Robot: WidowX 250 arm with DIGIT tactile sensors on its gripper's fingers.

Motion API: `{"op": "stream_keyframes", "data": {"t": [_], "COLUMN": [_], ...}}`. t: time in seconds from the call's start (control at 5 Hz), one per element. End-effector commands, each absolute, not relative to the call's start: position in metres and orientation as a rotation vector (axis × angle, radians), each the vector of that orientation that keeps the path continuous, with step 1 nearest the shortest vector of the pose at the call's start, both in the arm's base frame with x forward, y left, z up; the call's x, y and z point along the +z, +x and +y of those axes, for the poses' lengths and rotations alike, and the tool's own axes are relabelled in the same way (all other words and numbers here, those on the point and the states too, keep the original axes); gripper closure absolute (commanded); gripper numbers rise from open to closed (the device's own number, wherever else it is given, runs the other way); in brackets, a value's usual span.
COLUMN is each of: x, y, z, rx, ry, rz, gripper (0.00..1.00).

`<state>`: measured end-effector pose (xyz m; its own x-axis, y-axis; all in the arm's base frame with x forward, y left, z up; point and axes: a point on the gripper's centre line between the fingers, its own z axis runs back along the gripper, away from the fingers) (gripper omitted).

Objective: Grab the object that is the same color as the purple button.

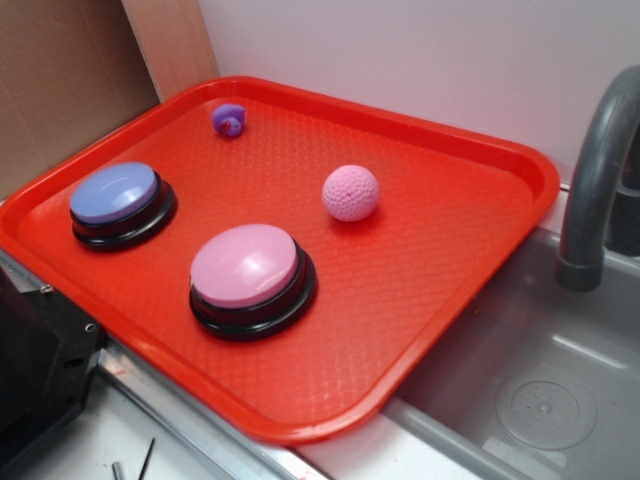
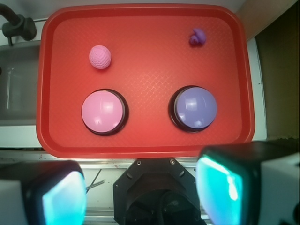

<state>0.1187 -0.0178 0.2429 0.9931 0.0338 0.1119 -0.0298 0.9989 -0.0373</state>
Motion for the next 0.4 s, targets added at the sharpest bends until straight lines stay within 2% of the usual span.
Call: {"op": "stream_keyframes", "data": {"t": [0.0,0.2], "x": [0.243,0.231], "y": [0.119,0.118], "z": [-0.018,-0.023], "rx": [0.032,0.068], "ry": [-0.036,-0.049], "rz": [-0.113,-0.123], "gripper": [0.0,0.0]}}
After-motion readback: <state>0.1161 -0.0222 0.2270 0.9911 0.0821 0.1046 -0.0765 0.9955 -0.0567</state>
